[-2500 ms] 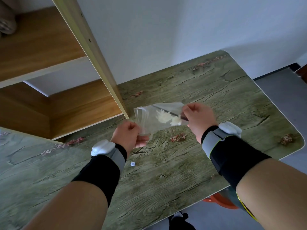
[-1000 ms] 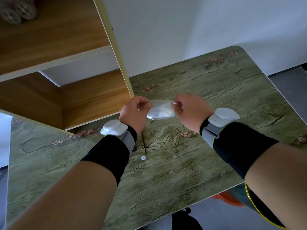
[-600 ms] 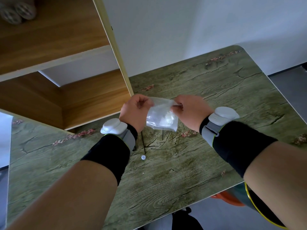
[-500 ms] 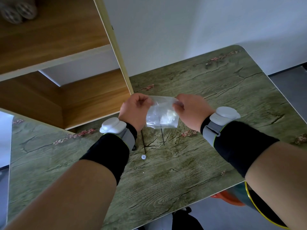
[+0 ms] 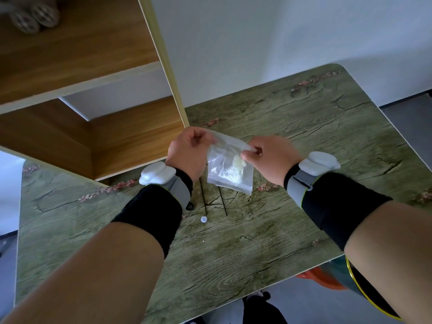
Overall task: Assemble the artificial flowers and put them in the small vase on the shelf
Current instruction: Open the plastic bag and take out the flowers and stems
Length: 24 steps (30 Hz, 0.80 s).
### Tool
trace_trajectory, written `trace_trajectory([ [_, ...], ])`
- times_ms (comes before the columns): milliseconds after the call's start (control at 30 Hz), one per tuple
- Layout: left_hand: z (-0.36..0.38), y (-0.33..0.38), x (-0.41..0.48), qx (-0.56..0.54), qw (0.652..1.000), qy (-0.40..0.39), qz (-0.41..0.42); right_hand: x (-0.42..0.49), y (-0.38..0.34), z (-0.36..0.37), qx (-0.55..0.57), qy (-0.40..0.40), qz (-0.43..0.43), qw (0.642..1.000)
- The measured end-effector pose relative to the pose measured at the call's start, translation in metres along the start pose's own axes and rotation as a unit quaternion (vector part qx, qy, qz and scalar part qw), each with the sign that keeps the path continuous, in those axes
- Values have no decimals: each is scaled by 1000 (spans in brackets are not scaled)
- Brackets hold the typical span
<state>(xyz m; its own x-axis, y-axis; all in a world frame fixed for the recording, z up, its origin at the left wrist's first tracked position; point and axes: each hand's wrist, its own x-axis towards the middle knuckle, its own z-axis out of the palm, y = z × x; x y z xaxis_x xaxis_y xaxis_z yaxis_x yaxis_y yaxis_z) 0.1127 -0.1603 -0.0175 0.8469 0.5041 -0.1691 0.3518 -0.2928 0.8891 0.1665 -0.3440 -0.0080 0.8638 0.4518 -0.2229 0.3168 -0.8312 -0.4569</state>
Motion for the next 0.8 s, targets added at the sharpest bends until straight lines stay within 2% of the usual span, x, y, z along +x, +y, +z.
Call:
trace_trajectory([
  [167,2,2,-2,6,1000,0,-3,1,-3,3,26,-23,2,999],
  [300,2,3,0,-10,1000,8,1,0,-3,6,-5,-36,-6,999],
  [600,1,2,1,-13,1000,5,12,2,-2,9,14,-9,4,1000],
  [700,3,-2,0,-7,1000,-9,24,3,-5,8,36,-12,21,999],
  [800,3,-9,-4,25,1000,16,6,5,-4,8,67,-10,63,996],
])
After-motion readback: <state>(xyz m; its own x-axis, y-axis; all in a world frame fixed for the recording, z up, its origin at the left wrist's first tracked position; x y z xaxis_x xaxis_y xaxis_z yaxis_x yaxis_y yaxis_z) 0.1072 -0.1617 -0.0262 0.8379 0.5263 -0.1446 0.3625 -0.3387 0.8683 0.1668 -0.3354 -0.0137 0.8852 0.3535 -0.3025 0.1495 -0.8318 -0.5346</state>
